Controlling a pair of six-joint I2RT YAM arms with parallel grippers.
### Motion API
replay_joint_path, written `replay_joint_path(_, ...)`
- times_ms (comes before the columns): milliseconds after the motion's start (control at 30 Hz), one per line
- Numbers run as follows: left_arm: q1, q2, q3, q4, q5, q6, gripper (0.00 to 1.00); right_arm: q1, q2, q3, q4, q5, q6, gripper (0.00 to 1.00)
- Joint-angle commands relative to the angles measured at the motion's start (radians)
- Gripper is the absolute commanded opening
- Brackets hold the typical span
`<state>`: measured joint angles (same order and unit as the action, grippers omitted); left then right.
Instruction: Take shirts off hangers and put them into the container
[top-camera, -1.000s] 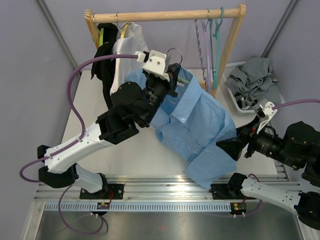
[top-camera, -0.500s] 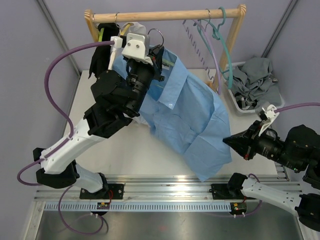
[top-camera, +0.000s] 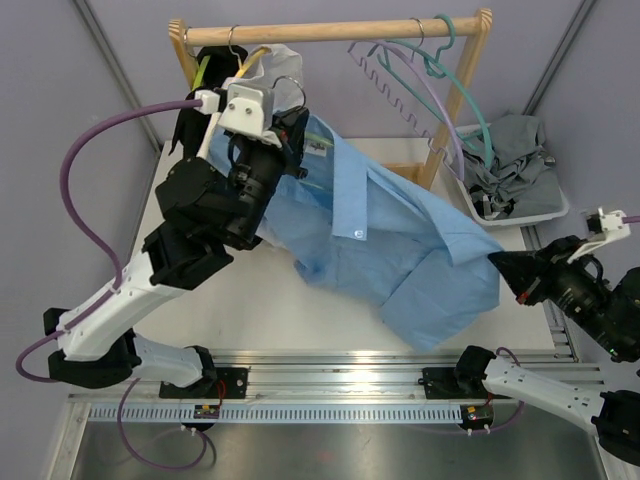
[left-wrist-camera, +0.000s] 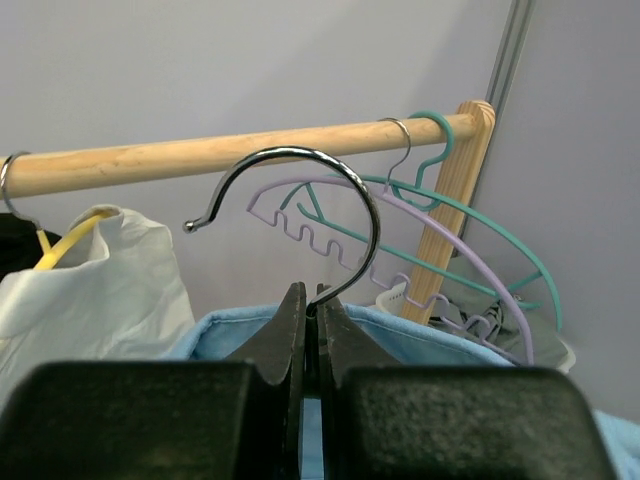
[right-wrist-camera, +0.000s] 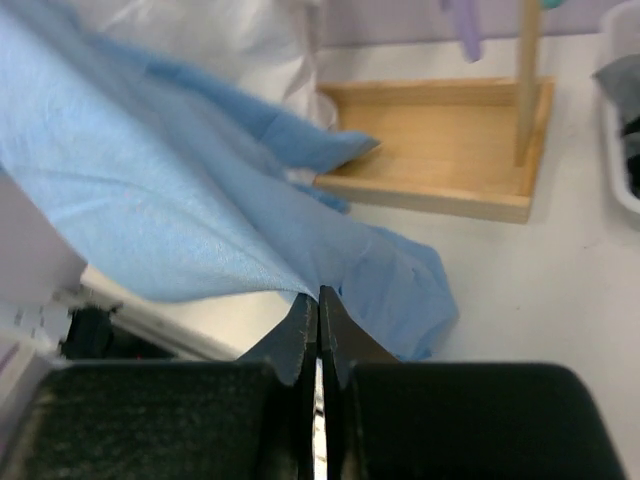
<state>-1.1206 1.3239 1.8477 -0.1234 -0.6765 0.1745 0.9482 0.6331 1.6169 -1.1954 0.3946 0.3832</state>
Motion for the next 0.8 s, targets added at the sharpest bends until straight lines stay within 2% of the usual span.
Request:
replay_joint_path(0, 0.015, -0.164, -0.059, 0.119, -0.100, 0.023, 0.00, -0.005, -0.030, 0.063, -0.127, 0.412, 0.118, 0.00)
replay_joint_path(167, 0.015, -0.282, -0.133, 0.143, -0.150, 0.022, 0.00, -0.005, -0.050, 0.120, -0.227, 0.665, 0.255, 0.00)
replay_joint_path(233, 0.015, -0.310, -0.153, 0.134, -0.169, 0.025, 0.00, -0.005, -0.072, 0.126, -0.233, 0.702, 0.282, 0.00)
replay_joint_path(433, 0.013, -0.342, -0.159, 0.035, -0.190, 0.000, 0.00, -0.005, -0.133, 0.083, -0.116, 0.756, 0.237, 0.00)
replay_joint_path(667, 0.012, -0.310, -0.110, -0.206, -0.193, -0.046, 0.00, -0.006, -0.093, 0.090, -0.060, 0.782, 0.177, 0.00)
replay_joint_path(767, 0.012, -0.365, -0.180, -0.162, -0.230, -0.055, 0.00, -0.005, -0.085, 0.086, -0.047, 0.806, 0.161, 0.00)
